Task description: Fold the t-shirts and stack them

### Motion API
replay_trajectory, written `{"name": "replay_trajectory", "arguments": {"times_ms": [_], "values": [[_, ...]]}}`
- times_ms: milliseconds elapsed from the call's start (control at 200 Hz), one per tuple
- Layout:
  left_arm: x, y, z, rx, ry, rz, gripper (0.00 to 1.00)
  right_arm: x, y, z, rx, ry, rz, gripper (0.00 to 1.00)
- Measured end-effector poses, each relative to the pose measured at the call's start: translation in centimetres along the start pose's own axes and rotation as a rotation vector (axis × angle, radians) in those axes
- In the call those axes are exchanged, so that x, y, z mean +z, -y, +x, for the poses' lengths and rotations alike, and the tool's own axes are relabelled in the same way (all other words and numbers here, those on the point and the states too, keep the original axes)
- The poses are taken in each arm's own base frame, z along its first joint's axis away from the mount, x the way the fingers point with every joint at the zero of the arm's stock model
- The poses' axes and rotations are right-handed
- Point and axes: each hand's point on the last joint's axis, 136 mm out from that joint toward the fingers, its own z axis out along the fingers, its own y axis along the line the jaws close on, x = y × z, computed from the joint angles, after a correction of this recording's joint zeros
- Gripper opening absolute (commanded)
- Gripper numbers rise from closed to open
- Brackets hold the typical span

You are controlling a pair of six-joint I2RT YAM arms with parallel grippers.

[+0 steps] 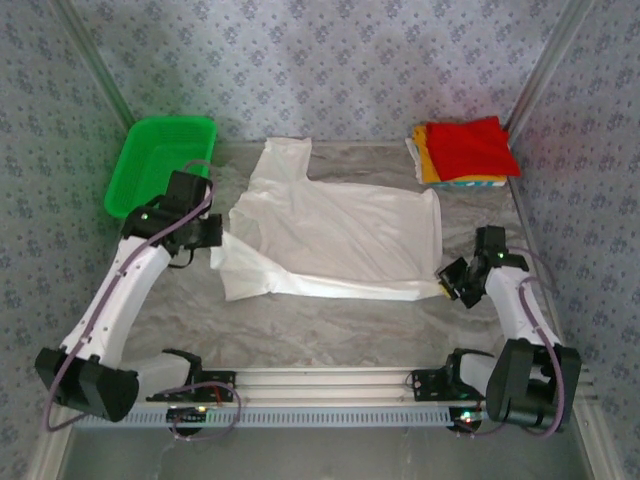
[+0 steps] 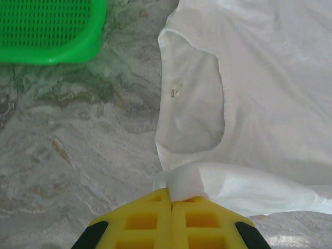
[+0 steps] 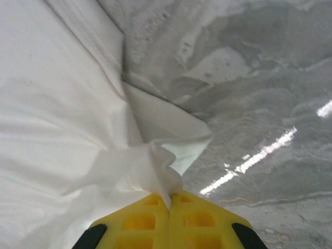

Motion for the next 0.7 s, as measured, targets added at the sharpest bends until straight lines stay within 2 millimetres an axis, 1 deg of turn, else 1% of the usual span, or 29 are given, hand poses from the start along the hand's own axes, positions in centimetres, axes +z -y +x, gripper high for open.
{"name": "replay_trajectory", "arguments": {"times_ms": [50,100,135,180,205,305,475,700], "values": [[0.3,0.2,-0.6,0.025,0.001,0.0,0.0,-0.1,-0.4,-0.3,-0.012,0.006,-0.009,0.0],[0.6,0.4,-1.2,0.05,0.001,0.0,0.0,-0.2,-0.7,-0.6,-0.019,0.011,-0.014,0.04],[0.7,0.5,-1.7,0.066,0.006,0.001,0.0,-0.2,-0.8,-0.6,-0.022,0.011,-0.018,0.04],[0.8,0.7,-2.3,0.085,0.012,0.002,0.0,-0.2,-0.9,-0.7,-0.023,0.011,-0.023,0.03],[1.0,0.8,-2.6,0.097,0.014,0.003,0.0,-0.2,-1.0,-0.7,-0.023,0.01,-0.025,0.0],[1.3,1.1,-3.8,0.142,0.028,0.004,0.0,0.1,-1.4,-1.0,-0.023,0.003,-0.032,0.0],[1.9,1.5,-5.4,0.209,0.032,0.002,0.0,0.4,-2.5,-1.7,-0.028,0.003,-0.064,0.0],[3.3,1.7,-7.8,0.268,0.031,-0.037,0.0,0.1,-4.1,-3.1,-0.031,0.022,-0.096,0.0]]}}
